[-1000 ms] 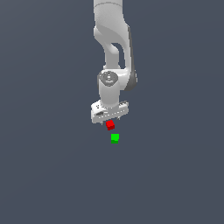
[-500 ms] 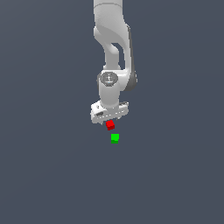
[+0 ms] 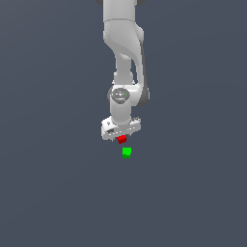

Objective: Stack the red cube on top of the green cube.

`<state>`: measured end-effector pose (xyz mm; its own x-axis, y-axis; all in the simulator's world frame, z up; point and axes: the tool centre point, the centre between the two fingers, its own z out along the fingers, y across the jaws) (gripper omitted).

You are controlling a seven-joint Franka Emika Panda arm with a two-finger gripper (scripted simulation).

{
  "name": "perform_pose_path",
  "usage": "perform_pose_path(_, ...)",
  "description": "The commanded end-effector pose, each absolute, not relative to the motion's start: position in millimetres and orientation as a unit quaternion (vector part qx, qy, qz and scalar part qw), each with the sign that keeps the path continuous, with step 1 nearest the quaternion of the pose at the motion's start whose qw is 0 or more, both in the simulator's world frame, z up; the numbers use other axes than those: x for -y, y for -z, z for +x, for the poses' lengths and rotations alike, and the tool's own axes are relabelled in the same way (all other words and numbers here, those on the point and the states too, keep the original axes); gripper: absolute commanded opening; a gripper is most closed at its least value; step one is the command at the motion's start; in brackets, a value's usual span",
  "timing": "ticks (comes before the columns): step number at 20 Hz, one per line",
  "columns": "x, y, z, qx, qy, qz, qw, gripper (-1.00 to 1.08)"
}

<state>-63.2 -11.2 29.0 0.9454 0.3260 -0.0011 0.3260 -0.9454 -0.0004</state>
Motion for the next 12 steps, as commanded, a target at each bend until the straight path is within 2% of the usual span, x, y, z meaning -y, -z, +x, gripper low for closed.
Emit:
perform_pose_path(1,11.4,-22.3,-62.6,0.165,0.0,-0.986,0.0,1.0)
perform_pose_path(4,11.3,-19.9,-62.2,0.165,0.0,-0.986,0.0,1.0)
perform_pose_path(5,11.3,-19.9,-62.2,0.165,0.0,-0.986,0.0,-1.0)
perform_pose_path(12,11.3,-19.9,-62.2,0.165,0.0,-0.986,0.0,-1.0)
